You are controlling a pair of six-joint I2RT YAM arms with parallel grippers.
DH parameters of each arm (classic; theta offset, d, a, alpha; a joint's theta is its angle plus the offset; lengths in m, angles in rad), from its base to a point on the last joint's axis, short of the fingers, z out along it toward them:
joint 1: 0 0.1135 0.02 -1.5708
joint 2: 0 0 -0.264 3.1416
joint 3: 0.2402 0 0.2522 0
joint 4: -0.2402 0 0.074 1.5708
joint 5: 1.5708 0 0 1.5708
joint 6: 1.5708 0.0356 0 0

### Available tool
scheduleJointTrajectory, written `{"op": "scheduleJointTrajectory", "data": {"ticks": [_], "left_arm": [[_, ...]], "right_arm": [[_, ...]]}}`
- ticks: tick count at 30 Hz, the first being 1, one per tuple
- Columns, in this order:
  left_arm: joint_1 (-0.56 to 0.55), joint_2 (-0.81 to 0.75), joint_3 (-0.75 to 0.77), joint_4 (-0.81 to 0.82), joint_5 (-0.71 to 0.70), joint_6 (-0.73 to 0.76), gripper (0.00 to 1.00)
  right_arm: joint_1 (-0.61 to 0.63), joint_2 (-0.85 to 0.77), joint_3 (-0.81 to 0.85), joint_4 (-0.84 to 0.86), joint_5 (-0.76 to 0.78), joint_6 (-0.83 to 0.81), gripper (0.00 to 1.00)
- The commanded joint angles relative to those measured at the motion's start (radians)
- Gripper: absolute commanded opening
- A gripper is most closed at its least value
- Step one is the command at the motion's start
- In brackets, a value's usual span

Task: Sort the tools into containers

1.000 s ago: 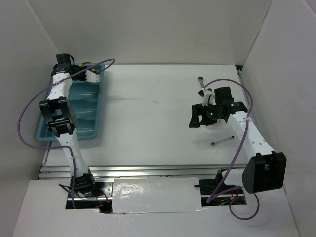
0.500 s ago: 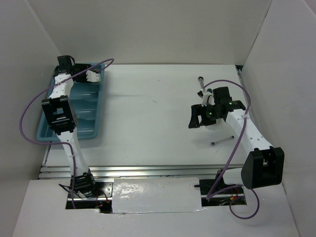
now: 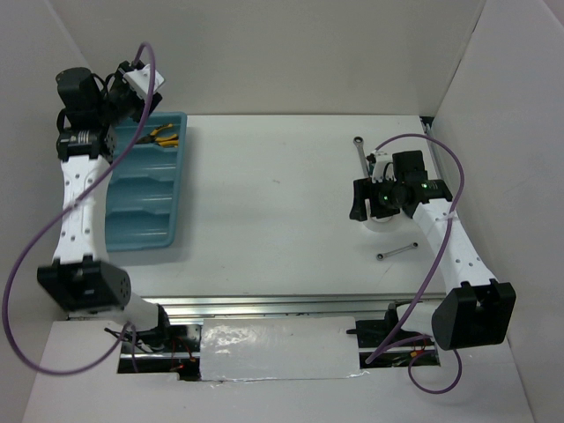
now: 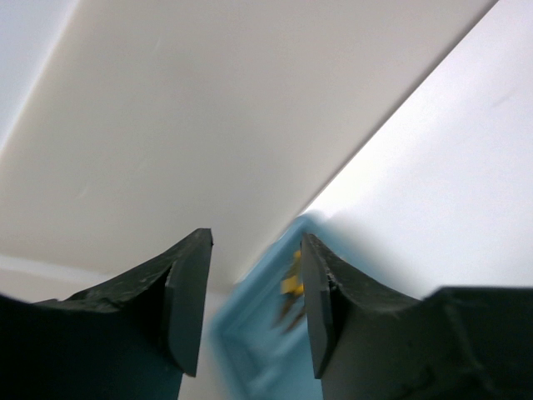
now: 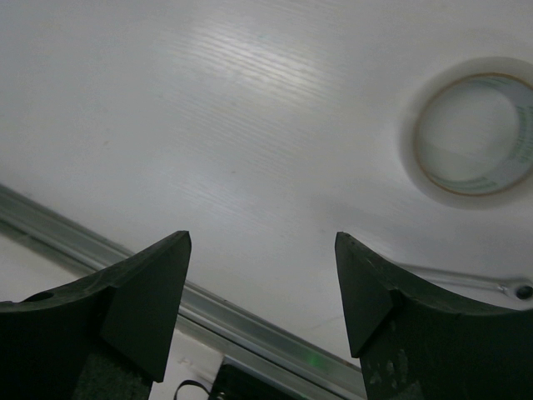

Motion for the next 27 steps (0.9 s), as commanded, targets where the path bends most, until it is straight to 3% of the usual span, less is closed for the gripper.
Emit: {"op": "scheduleJointTrajectory", "data": {"ticks": [1, 2, 4, 5, 9, 15, 27], "left_arm": [[-0.059, -0.157, -0.138, -0.125, -0.015, -0.453, 0.6], [-0.065, -0.239, -0.256, -0.133, -0.002, -0.504, 0.63], [-0.071, -0.32, -0.37, -0.132, 0.049, -0.631, 0.8], [-0.079, -0.387, -0.477, -0.116, 0.066, -0.674, 0.82], [-0.108, -0.505, -0.666, -0.072, 0.18, -0.756, 0.99], [-0.148, -0.567, -0.759, -0.121, 0.131, -0.71, 0.99], [-0.136, -0.57, -0.795, -0.158, 0.005, -0.698, 0.99]], "right_arm": [[-0.017, 0.013, 0.063, -0.028, 0.206, -0.033, 0.76], [-0.029, 0.036, 0.075, -0.05, 0.243, -0.066, 0.73], [-0.038, 0.117, 0.104, -0.064, 0.33, -0.102, 0.67], [-0.045, 0.146, 0.116, -0.07, 0.352, -0.132, 0.66], [-0.052, 0.281, 0.168, -0.054, 0.392, -0.189, 0.67], [-0.052, 0.482, 0.285, -0.09, 0.42, -0.219, 0.68], [0.063, 0.604, 0.268, -0.077, 0.403, -0.214, 0.67]]}}
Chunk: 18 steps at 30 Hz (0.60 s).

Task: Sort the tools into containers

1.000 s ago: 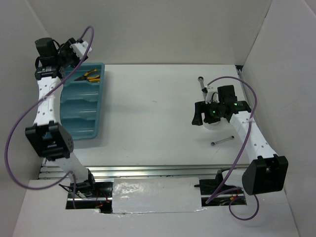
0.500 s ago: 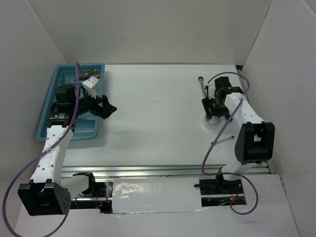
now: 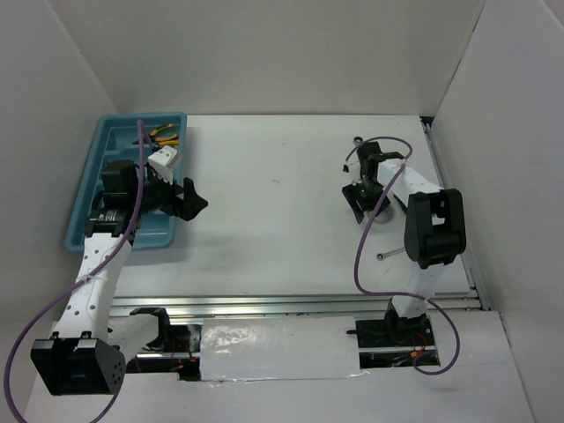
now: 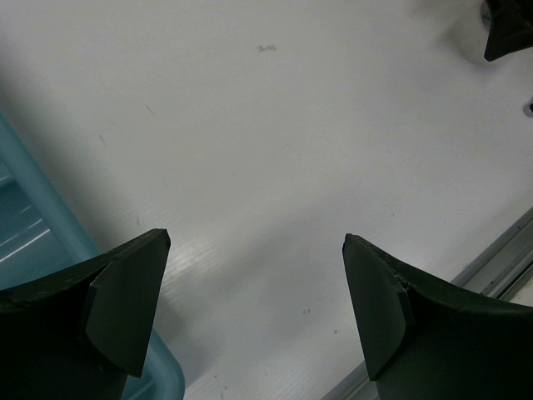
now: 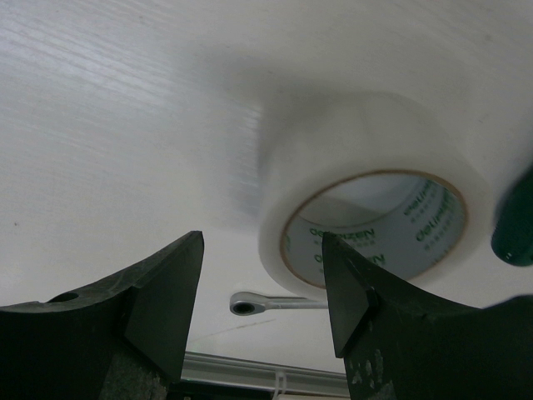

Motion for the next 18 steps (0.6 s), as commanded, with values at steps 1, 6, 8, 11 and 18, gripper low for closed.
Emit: {"op": "scheduleJointTrajectory", "data": {"ticks": [1, 6, 8, 11, 18], "left_arm": [[0.009, 0.01, 0.005, -0.015, -0.046, -0.001, 0.99], [0.015, -0.001, 0.008, -0.014, -0.047, 0.007, 0.99], [0.015, -0.009, 0.007, -0.009, -0.035, 0.019, 0.98], [0.024, -0.024, -0.011, 0.009, -0.026, 0.012, 0.96], [0.075, -0.007, -0.021, 0.072, -0.018, -0.104, 0.95]], "right_arm": [[0.033, 0.031, 0.025, -0.017, -0.004, -0.004, 0.67], [0.032, 0.094, 0.064, -0.038, -0.037, -0.007, 0.41], [0.041, 0.086, 0.081, -0.044, -0.043, -0.009, 0.26], [0.116, 0.02, 0.087, -0.076, -0.094, -0.003, 0.0], [0.515, -0.155, 0.074, -0.068, -0.111, -0.03, 0.0]]}}
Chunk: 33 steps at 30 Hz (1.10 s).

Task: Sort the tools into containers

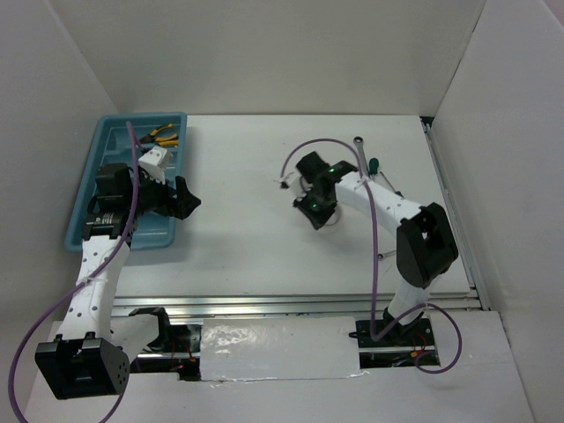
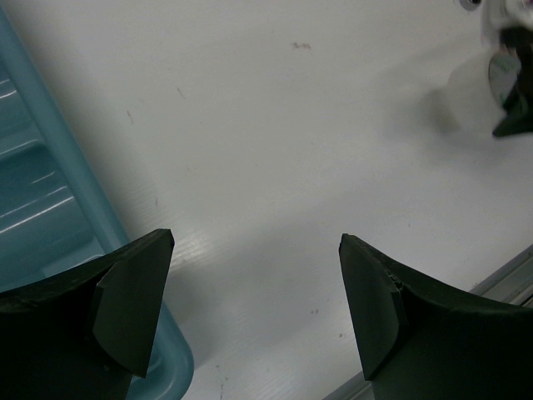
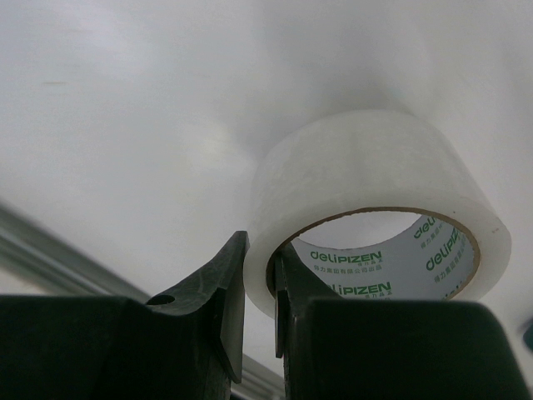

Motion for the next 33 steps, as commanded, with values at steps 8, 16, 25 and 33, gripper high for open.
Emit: {"op": "scheduleJointTrajectory", "data": {"ticks": [8, 16, 25, 33], "left_arm": [[0.06, 0.114, 0.122, -0.075, -0.182, -0.148, 0.97], [0.109, 0.111, 0.109, -0.129, -0.203, -0.192, 0.99], [0.138, 0.049, -0.028, -0.034, -0.117, -0.336, 0.98], [-0.095, 0.092, -0.062, 0.028, -0.215, -0.362, 0.93]], "right_arm": [[0.506, 0.023, -0.008, 0.101, 0.147, -0.11, 0.02], [0.611, 0.167, 0.049, 0.143, 0.229, -0.131, 0.38], [0.586, -0.1, 0.132, 0.097, 0.256, 0.011, 0.95], [0.105, -0.53, -0.049, 0.17, 0.019, 0.18, 0.98]]}}
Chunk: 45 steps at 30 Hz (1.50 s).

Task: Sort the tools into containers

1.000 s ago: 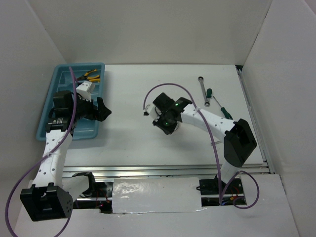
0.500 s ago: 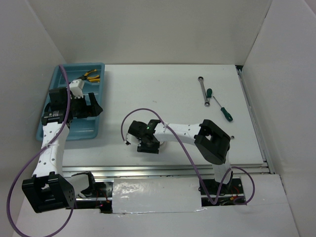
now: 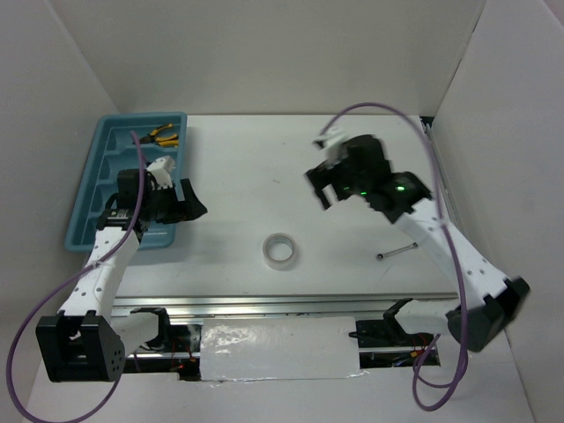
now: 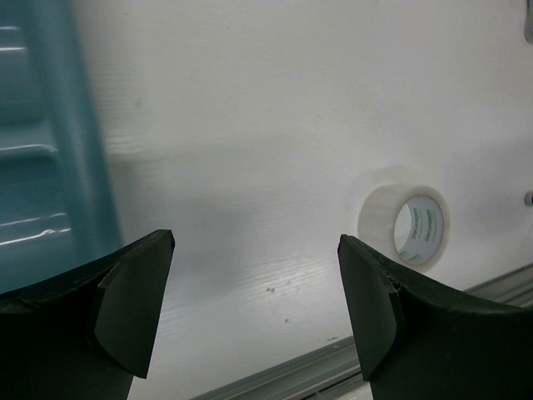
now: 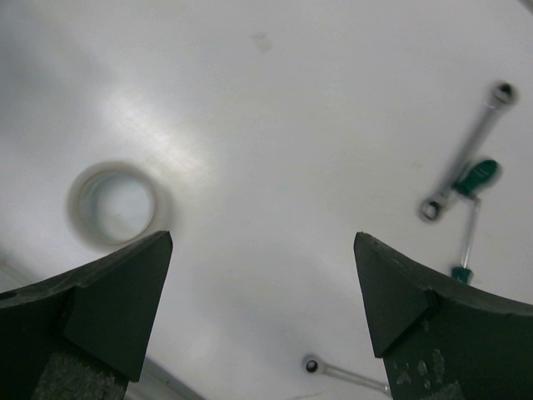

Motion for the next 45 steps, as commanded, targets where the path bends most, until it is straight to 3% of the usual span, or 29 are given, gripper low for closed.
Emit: {"op": "scheduleJointTrajectory", "data": {"ticks": [1, 5, 6, 11, 14, 17, 20, 24, 25, 28, 31, 33, 36, 38, 39, 41, 45], "left_arm": [[-0.132, 0.016, 0.001, 0.064, -0.05, -0.002, 0.93], [-0.356, 0.088, 0.05, 0.04, -0.15, 0.07, 0.88], [-0.454, 0.132, 0.063, 0.028, -0.22, 0.085, 0.87], [-0.725, 0.358, 0.179, -0.008, -0.381, 0.133, 0.86], [-0.793, 0.484, 0.256, -0.021, -0.394, 0.124, 0.85], [-0.818, 0.593, 0.325, -0.037, -0.395, 0.11, 0.84], [-0.826, 0.674, 0.371, -0.047, -0.431, 0.107, 0.77], [-0.826, 0.742, 0.397, -0.054, -0.461, 0.114, 0.58], [-0.824, 0.754, 0.399, -0.057, -0.477, 0.117, 0.44], [-0.81, 0.748, 0.397, -0.058, -0.489, 0.131, 0.22], [-0.778, 0.728, 0.419, -0.084, -0.458, 0.131, 0.09], [-0.751, 0.705, 0.443, -0.121, -0.444, 0.141, 0.05], [-0.637, 0.645, 0.599, -0.184, -0.451, 0.168, 0.0], [-0.501, 0.63, 0.677, -0.201, -0.477, 0.193, 0.0], [-0.414, 0.616, 0.748, -0.186, -0.524, 0.214, 0.0], [-0.34, 0.604, 0.8, -0.144, -0.62, 0.28, 0.0], [-0.165, 0.604, 0.851, 0.111, -0.887, 0.48, 0.0]], "right_arm": [[-0.303, -0.194, -0.137, 0.015, -0.143, 0.102, 0.98], [-0.531, -0.321, -0.257, 0.022, -0.203, 0.097, 1.0], [-0.565, -0.333, -0.271, 0.003, -0.205, 0.099, 1.0], [-0.738, -0.422, -0.363, 0.002, -0.288, 0.168, 1.0], [-0.849, -0.439, -0.374, -0.011, -0.36, 0.166, 1.0], [-0.883, -0.428, -0.351, -0.048, -0.401, 0.152, 1.0], [-0.9, -0.414, -0.348, -0.05, -0.435, 0.151, 1.0], [-0.903, -0.413, -0.348, -0.039, -0.463, 0.154, 1.0], [-0.904, -0.41, -0.346, -0.042, -0.466, 0.152, 1.0], [-0.904, -0.402, -0.348, -0.048, -0.483, 0.145, 1.0], [-0.901, -0.398, -0.354, -0.041, -0.483, 0.139, 1.0], [-0.901, -0.391, -0.351, -0.041, -0.487, 0.14, 1.0], [-0.894, -0.385, -0.346, -0.044, -0.493, 0.139, 1.0], [-0.886, -0.379, -0.348, -0.036, -0.492, 0.139, 1.0], [-0.884, -0.378, -0.346, -0.035, -0.49, 0.139, 1.0], [-0.877, -0.37, -0.346, -0.033, -0.489, 0.137, 1.0], [-0.869, -0.365, -0.348, -0.019, -0.481, 0.137, 1.0]]}}
